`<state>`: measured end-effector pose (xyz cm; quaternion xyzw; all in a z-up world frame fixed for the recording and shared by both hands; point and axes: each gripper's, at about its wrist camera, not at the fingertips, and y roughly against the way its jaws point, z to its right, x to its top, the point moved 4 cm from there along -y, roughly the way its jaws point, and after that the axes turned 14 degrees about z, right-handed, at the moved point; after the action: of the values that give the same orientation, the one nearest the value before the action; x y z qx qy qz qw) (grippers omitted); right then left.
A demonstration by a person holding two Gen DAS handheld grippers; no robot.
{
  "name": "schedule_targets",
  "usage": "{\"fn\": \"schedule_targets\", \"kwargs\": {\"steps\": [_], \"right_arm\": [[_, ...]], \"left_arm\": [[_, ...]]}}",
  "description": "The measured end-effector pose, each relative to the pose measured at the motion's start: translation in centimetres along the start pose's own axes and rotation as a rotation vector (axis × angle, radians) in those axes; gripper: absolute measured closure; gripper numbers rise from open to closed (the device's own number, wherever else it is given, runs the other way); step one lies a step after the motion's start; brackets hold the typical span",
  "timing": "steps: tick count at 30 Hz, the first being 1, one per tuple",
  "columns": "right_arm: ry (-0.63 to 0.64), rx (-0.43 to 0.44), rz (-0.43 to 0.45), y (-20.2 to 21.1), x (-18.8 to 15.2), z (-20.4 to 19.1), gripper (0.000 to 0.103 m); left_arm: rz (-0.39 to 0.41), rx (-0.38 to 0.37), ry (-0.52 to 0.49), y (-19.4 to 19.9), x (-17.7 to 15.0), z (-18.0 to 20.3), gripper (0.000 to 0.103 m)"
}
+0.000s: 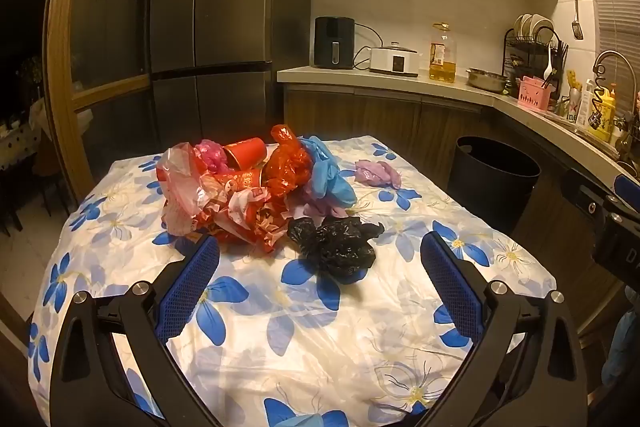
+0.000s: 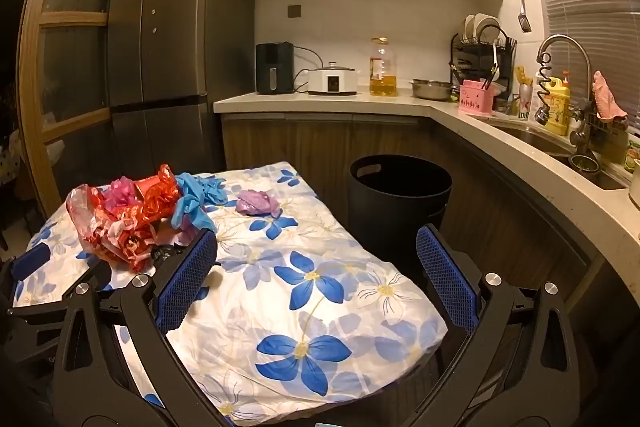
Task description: Collect trash
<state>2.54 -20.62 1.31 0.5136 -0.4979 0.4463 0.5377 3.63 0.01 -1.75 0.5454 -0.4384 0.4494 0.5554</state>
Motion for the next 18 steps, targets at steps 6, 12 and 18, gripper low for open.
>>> {"fn": "schedule_targets", "kwargs": {"steps": [6,12,18], "right_arm": [[0.001,0.001,0.003,0.0,0.1,0.0,0.005],[0.001,0.000,0.011,0.1,0.1,-0.1,0.005],[0.003,-0.002,0.010,0.1,0.3,0.1,0.005]], "left_arm": [[-0.006,0.007,-0.003,-0.5,0.1,0.0,0.006],[0.002,0.006,-0.004,-0.5,0.2,0.0,0.006],[0.007,0.004,-0.005,0.0,0.0,0.0,0.006]]}}
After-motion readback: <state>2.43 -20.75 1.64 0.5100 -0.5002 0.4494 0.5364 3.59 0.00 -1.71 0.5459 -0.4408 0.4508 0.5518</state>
